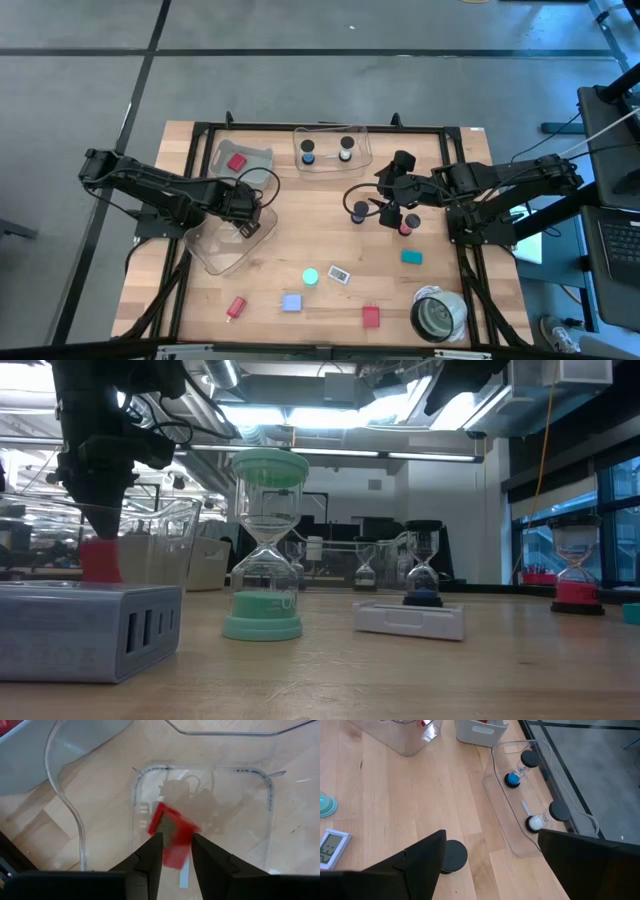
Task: Pick & Place Office items
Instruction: Put the red digital clock into the bottom transparent bin, then put the red hourglass into the top transparent bin
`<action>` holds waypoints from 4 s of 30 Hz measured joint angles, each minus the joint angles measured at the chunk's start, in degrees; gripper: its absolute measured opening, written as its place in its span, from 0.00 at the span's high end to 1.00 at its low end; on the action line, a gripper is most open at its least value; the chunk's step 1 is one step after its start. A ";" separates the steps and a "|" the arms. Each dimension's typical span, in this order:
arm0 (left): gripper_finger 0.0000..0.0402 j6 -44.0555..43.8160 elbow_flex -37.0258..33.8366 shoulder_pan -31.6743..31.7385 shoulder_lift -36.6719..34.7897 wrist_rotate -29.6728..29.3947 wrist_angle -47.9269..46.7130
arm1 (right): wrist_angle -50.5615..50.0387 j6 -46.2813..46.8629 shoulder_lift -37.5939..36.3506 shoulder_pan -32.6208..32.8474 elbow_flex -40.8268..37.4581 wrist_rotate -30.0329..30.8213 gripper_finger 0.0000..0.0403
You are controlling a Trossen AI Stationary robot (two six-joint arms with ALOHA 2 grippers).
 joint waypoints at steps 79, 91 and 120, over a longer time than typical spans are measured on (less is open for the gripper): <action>0.62 12.92 22.60 -10.03 -0.02 -15.13 0.93 | -27.34 24.24 2.53 8.01 -14.08 -12.88 0.21; 0.62 14.08 22.60 -10.03 -0.02 -15.96 0.95 | -19.28 22.51 -7.30 4.81 -21.77 -14.59 0.21; 0.62 14.81 22.60 -10.03 -0.02 -18.90 0.98 | -6.39 22.79 -10.51 -0.83 -30.86 -16.62 0.21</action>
